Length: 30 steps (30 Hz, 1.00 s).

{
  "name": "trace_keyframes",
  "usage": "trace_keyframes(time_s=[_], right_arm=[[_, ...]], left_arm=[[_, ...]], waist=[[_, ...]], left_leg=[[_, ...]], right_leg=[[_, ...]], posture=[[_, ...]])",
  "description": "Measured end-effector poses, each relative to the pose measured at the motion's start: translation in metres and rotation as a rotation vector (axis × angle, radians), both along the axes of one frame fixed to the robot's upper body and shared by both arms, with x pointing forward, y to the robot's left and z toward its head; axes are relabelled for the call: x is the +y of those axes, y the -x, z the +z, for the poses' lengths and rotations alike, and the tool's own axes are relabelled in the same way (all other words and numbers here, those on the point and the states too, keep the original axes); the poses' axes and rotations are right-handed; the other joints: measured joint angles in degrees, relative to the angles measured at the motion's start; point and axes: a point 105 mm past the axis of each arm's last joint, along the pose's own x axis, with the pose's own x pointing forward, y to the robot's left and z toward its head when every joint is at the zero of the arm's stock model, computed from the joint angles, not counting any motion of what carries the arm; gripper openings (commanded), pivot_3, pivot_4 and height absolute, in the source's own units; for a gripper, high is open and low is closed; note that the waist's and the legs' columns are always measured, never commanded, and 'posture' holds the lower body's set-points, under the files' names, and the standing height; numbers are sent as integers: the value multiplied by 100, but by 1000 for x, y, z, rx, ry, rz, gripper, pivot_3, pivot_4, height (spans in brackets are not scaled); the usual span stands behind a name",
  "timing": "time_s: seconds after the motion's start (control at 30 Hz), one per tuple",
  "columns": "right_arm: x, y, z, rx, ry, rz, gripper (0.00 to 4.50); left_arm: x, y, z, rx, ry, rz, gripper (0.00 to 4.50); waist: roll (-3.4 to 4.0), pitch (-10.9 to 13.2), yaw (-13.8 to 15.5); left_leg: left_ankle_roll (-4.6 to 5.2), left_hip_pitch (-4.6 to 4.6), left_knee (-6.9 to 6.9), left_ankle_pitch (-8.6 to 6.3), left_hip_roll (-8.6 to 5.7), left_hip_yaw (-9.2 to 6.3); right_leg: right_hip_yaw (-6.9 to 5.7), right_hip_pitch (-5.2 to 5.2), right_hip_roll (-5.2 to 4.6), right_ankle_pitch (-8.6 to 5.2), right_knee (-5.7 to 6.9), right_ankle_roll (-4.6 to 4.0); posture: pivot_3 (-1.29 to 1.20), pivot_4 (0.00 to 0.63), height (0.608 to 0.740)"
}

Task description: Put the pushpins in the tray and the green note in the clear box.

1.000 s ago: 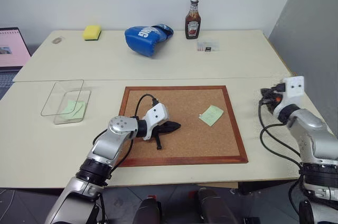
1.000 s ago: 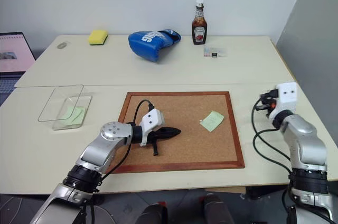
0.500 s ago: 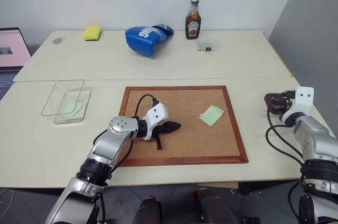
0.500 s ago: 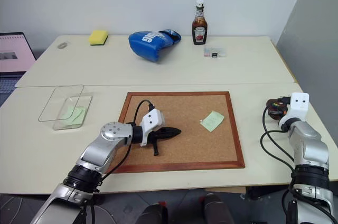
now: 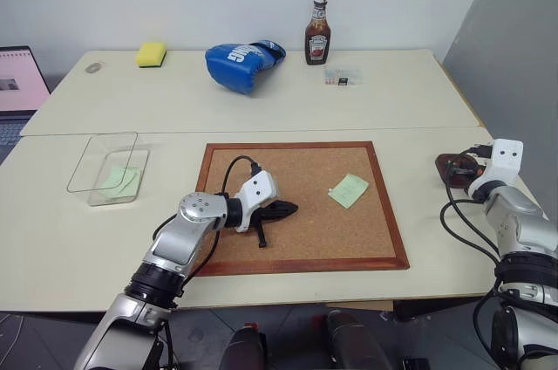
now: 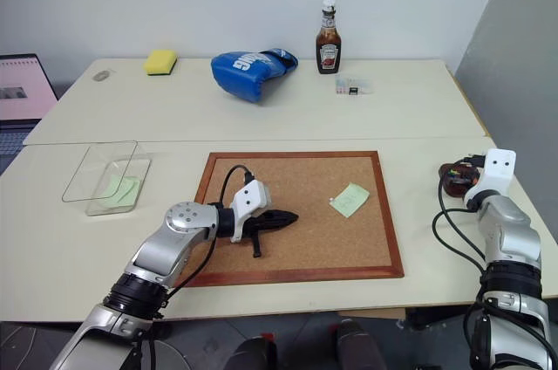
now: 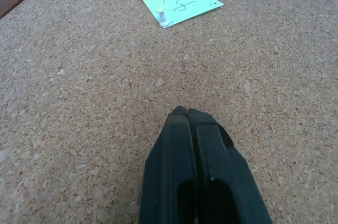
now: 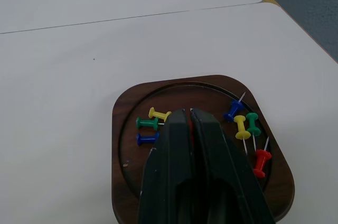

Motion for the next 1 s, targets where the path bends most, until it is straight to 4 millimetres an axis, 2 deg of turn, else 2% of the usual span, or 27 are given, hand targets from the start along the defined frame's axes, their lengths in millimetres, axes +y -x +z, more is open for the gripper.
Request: trace_keyframes(time_s=[0.1, 0.47, 0.57, 0.6, 0.73, 0.93, 1.0], right_arm=[[0, 0, 0, 0, 0, 0, 258], [-3, 7, -10, 22, 38, -2, 2438], [-7, 8, 0, -11, 90, -4, 3142], [-7, 8, 4, -26, 106, 0, 3255], [-2, 7, 23, -101, 154, 36, 4084], [15, 5, 44, -181, 173, 124, 4084], [31, 3, 57, -224, 173, 206, 4084]], left_arm=[[0, 0, 0, 0, -1, 0, 0], [0, -2, 1, -3, -6, -4, 0], [0, -2, 1, -3, -5, -5, 0], [-1, -2, 1, -4, -5, -6, 0], [-2, -2, 0, -8, -1, -9, 0], [-2, -2, -1, -8, 4, -10, 0], [-2, -3, -1, -9, 4, -9, 0]], waist=[[0, 0, 0], [1, 0, -1], [1, 0, -1], [1, 0, 0], [1, 0, 7], [2, 0, 16], [3, 0, 16]], left_leg=[[0, 0, 0, 0, 0, 0], [0, 0, 1, 0, 0, 1], [0, 1, 1, 0, -1, 1], [0, 0, 1, 0, -1, 1], [0, 0, 2, 0, -1, 1], [1, 0, 4, 0, -2, 1], [1, 2, 3, 1, -2, 1]], right_leg=[[0, 1, 0, 0, 0, 0], [2, 0, 0, 0, 0, 0], [2, 0, 0, 0, 1, 0], [2, 0, 0, 0, 1, 0], [1, 0, 0, 0, 1, 1], [3, 2, 0, 1, 1, 1], [3, 1, 0, 1, 2, 1]], posture=[[0, 150, 740], [0, 150, 740], [0, 150, 740], [0, 150, 740], [0, 150, 740], [0, 150, 740], [0, 150, 740]])
